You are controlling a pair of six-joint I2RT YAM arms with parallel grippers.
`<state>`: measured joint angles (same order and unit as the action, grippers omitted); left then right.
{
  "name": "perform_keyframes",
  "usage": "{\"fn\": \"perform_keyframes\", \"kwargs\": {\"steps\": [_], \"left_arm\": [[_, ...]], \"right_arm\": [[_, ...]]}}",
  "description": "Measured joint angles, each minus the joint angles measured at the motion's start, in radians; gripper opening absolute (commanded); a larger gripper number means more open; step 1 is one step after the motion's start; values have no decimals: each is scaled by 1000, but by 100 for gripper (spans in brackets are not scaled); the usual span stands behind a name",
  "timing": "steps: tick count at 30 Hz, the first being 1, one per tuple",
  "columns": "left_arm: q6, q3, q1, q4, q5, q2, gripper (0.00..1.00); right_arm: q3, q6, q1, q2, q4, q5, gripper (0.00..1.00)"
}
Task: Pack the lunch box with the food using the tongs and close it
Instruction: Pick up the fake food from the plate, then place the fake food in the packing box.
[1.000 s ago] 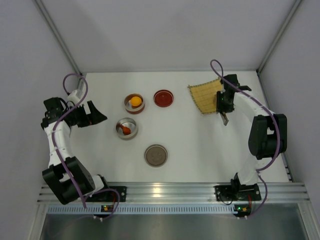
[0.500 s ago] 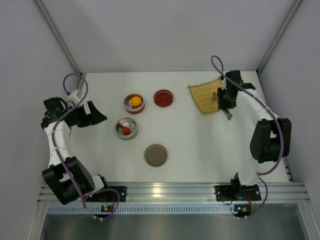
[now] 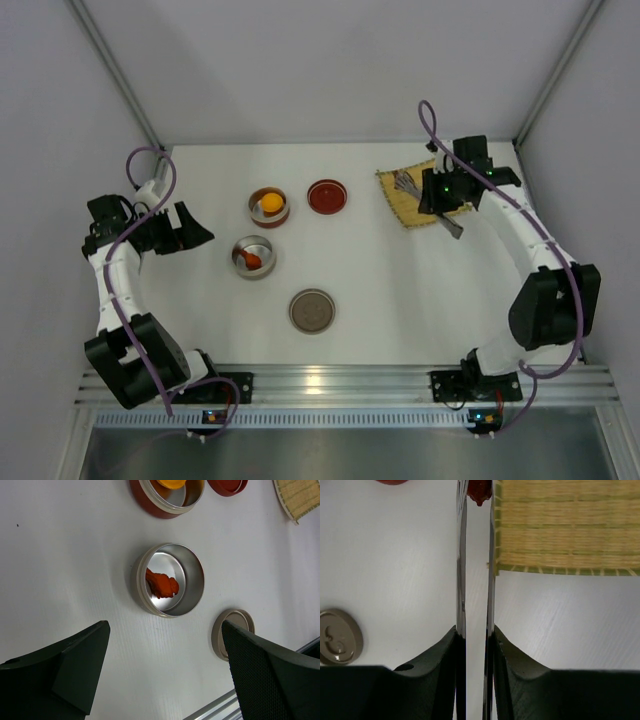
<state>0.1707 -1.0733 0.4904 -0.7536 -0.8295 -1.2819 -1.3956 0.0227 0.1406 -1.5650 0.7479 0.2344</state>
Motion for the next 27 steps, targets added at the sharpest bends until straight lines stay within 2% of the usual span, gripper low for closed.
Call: {"fn": "perform_keyframes", "kwargs": {"steps": [7,13,21,27], "left_arm": [[-5,0,0,0,-1,0,98],[-17,2,0,0,-5,0,98],[-42,25,0,12,-15,-2,98],[-43,34,0,23,-16,-4,98]], "right_arm": [[-26,10,280,35,-12,71,0],[-109,2,489,-33,-37,97,0],[-203,3,671,-220,-76,79,0],[-225,20,747,-297,-82,50,0]]}}
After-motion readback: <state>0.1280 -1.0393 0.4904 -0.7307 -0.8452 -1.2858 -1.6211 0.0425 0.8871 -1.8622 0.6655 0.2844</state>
